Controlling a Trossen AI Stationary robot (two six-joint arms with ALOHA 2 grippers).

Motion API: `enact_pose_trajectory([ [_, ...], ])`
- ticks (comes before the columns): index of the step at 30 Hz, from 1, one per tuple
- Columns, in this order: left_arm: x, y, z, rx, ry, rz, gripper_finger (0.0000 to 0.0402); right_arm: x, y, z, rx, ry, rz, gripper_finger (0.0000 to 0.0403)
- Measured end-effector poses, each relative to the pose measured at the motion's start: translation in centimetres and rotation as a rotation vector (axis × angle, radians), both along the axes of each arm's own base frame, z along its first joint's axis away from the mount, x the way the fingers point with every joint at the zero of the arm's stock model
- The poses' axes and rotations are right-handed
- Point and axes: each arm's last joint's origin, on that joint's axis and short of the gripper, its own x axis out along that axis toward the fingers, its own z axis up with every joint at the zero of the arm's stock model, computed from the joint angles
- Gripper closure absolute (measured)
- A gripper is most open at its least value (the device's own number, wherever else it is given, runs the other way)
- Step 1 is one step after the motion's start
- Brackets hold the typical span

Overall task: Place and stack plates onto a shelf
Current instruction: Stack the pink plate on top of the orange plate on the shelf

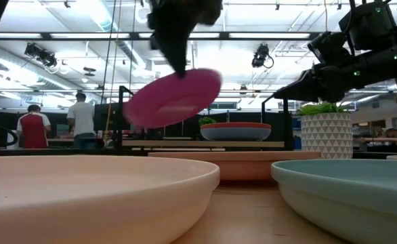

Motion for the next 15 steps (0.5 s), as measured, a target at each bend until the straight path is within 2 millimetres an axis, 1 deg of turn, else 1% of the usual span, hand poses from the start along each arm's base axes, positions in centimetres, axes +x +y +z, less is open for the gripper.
enact_pose_trajectory([
  [3,0.7,1.0,1.2,0.103,-0.058,-0.097,0.0392,0.0,0.4,-0.2,0.042,0.006,0.014,0.0332],
  [7,1.2,3.1,1.4,0.250,-0.045,-0.230,0.0390,0.0,1.3,-0.5,0.113,0.020,0.075,0.0332],
  [11,1.6,5.9,0.7,0.323,-0.012,-0.321,0.0386,-0.1,2.4,-0.6,0.161,0.028,0.162,0.0332],
  [15,2.1,9.3,0.9,0.391,-0.029,-0.363,0.0387,-0.2,3.3,-0.7,0.195,0.031,0.211,0.0332],
])
